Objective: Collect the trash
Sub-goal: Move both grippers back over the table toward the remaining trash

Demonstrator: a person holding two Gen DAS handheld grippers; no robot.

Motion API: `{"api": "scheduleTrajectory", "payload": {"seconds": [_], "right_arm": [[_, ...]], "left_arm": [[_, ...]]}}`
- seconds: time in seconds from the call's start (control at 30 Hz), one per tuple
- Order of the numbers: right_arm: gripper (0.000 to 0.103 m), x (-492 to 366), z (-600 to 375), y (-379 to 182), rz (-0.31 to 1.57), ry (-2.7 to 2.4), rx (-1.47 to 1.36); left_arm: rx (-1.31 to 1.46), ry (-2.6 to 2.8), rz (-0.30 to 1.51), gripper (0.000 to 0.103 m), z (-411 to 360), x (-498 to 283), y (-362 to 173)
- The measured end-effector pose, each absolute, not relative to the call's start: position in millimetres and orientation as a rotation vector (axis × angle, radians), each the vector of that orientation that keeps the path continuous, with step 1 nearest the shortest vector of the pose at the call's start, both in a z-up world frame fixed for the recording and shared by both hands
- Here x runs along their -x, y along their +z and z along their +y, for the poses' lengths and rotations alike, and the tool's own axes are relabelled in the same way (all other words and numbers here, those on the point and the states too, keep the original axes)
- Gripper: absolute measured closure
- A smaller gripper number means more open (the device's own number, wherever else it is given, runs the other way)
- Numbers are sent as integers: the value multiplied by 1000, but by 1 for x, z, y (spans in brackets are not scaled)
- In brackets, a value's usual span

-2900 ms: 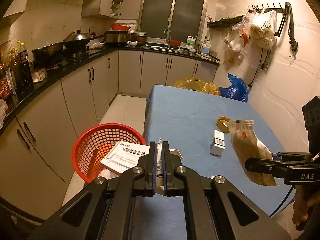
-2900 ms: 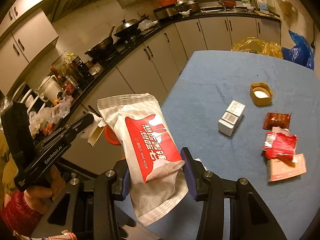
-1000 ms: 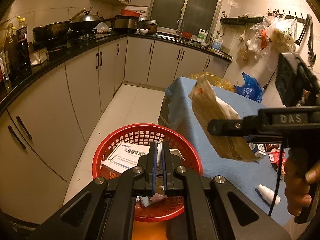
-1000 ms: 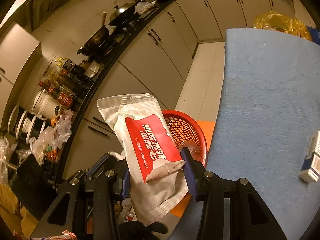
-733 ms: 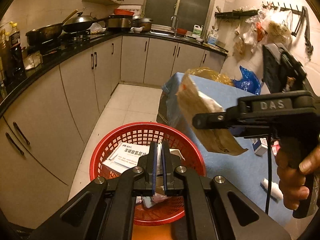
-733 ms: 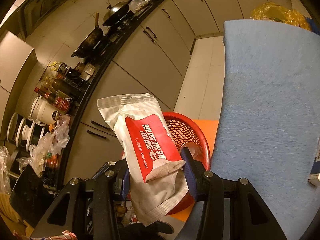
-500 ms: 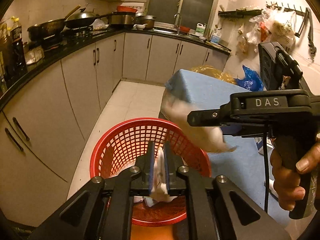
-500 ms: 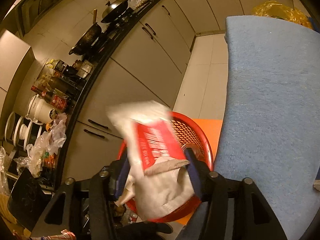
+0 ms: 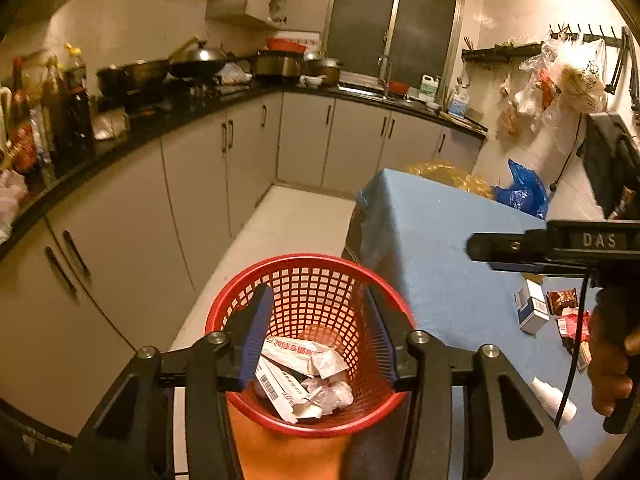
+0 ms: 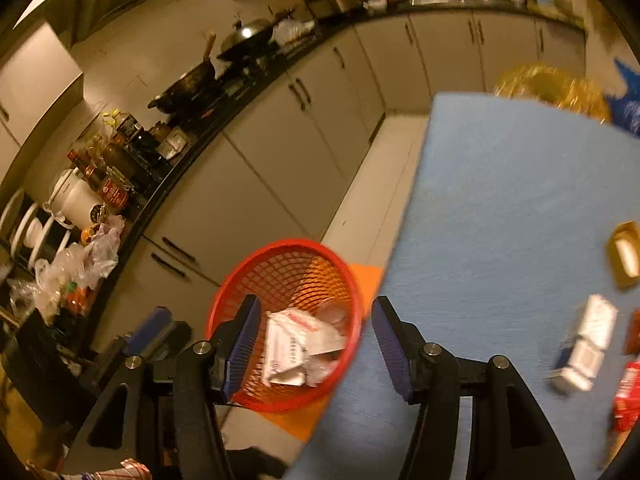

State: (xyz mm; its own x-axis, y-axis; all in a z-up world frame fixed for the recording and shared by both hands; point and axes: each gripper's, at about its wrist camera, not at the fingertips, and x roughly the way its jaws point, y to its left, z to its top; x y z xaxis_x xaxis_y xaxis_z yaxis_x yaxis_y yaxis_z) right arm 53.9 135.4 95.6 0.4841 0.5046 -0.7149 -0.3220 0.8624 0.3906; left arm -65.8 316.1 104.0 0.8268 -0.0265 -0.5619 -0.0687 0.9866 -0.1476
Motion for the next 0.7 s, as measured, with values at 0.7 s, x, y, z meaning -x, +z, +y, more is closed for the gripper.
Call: {"api": "scheduleTrajectory", "payload": {"seconds": [0.7], "right_arm": [[34, 206, -141, 128, 644, 390, -32]], "left_arm": [[88, 164, 511, 25, 63, 245, 142]]}}
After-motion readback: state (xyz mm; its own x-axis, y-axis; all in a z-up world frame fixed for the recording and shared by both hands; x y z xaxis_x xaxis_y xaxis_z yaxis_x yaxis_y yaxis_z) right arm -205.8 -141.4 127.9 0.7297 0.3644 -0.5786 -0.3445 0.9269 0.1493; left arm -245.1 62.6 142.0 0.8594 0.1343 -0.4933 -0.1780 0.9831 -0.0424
